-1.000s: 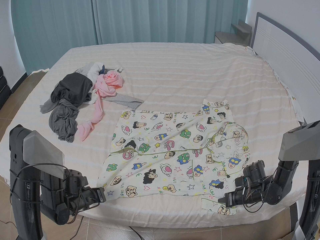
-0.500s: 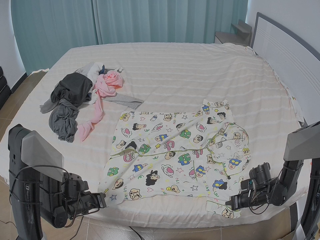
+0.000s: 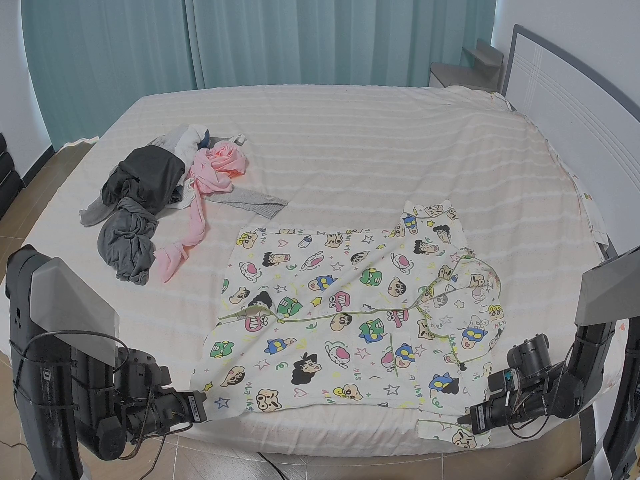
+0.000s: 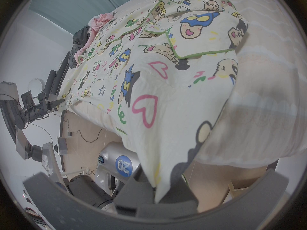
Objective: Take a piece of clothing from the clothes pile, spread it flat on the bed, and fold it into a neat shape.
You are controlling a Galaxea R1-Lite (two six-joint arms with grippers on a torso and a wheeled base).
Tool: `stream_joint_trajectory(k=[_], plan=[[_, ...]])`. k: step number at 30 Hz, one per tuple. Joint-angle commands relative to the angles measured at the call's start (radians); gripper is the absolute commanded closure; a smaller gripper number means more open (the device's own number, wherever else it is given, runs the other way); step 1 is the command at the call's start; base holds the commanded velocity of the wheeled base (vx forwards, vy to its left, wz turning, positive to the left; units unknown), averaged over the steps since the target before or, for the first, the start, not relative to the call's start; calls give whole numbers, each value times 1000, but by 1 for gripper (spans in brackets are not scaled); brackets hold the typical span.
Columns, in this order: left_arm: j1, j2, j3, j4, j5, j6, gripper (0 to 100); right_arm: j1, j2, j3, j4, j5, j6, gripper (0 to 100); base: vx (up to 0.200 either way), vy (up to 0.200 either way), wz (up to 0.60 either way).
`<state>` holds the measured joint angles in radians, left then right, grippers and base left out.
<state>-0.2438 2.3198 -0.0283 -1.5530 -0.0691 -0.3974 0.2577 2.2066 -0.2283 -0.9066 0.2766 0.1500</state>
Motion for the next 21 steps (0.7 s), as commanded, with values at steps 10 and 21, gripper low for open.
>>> stream_joint_trajectory(k=[10, 21], plan=[[-6, 26, 25, -18, 0, 0, 100, 3, -36, 66, 3, 29, -47, 100, 0, 0, 0], [3, -45, -5, -18, -8, -11, 100, -3, -125, 47, 2, 75, -44, 100, 0, 0, 0]])
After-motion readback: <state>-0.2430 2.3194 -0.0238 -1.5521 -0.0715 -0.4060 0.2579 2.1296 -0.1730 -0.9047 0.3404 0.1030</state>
